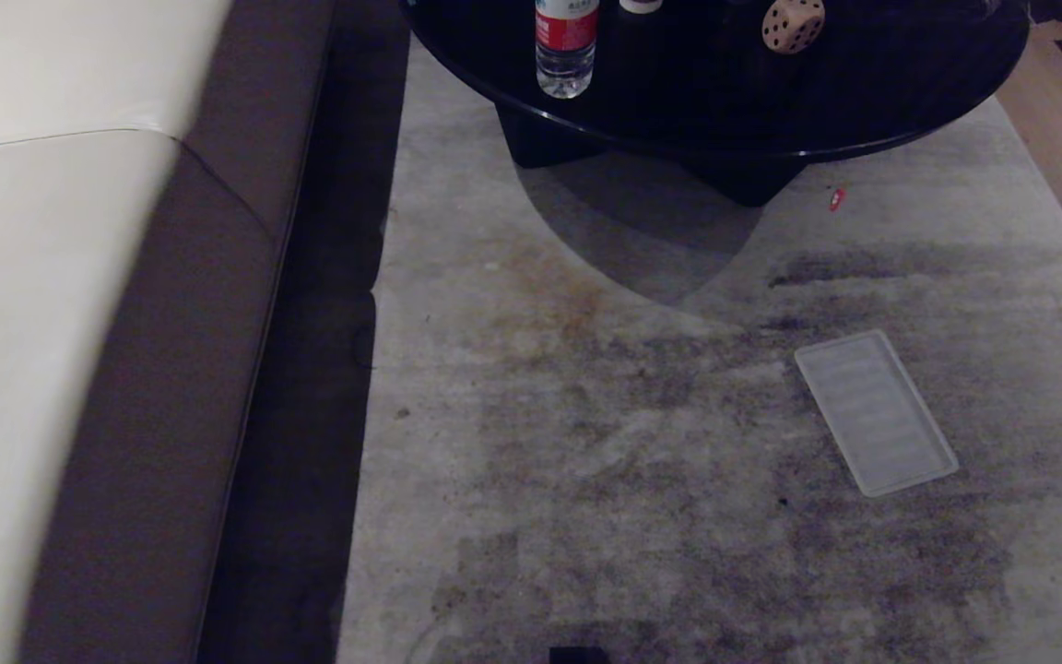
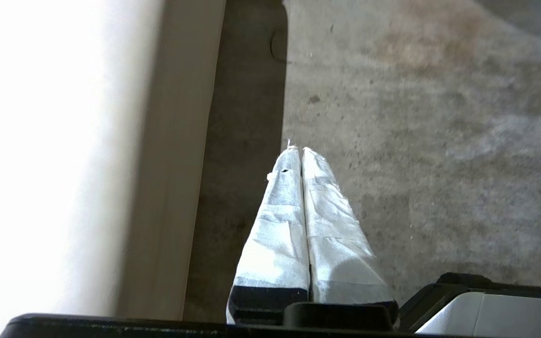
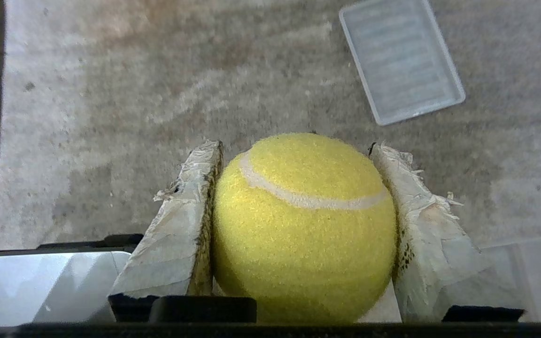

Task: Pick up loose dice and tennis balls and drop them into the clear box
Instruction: Put the ball in the box

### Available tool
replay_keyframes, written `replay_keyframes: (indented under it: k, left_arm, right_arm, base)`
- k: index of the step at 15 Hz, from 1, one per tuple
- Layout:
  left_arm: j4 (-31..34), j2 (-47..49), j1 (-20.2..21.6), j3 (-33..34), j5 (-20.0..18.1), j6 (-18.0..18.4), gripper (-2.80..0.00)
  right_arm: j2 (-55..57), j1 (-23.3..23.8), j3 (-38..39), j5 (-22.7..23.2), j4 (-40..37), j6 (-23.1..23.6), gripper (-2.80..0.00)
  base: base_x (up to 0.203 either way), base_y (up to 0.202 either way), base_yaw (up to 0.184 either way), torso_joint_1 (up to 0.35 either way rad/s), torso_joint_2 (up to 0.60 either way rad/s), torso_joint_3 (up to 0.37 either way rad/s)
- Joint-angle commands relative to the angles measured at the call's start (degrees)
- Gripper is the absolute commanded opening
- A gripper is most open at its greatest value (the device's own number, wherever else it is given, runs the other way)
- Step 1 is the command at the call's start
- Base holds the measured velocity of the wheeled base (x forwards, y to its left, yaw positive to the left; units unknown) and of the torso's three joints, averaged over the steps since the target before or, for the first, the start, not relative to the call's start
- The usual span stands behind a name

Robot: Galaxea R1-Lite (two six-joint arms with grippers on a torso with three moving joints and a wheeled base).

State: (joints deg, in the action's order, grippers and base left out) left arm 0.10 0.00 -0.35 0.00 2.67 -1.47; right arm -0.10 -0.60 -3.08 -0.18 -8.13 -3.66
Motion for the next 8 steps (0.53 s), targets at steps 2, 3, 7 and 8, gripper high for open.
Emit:
replay_keyframes:
  k: [2,3,7,8]
  left_arm:
    - [-0.01,0.09,0.0,0.09,0.05,-0.02,-2.8]
    - [-0.01,0.09,0.0,0.09,0.05,-0.02,-2.8]
    - [-0.01,0.09,0.0,0.09,0.05,-0.28,-2.8]
    - [-0.01,0.09,0.0,0.09,0.05,-0.28,-2.8]
  right_arm:
    - [0.1,-0.02,0.01,0.01,-0.04,-0.03,-2.8]
    - [0.1,-0.02,0.01,0.01,-0.04,-0.03,-2.8]
    - [0.1,-0.02,0.01,0.01,-0.12,-0.03,-2.8]
    - [0.1,-0.02,0.01,0.01,-0.04,-0.03,-2.8]
  base:
    - [0.0,0.0,0.0,0.002,0.0,0.204]
    - [0.0,0.0,0.0,0.002,0.0,0.195]
    - [0.0,0.0,0.0,0.002,0.0,0.2]
    - [0.0,0.0,0.0,0.002,0.0,0.193]
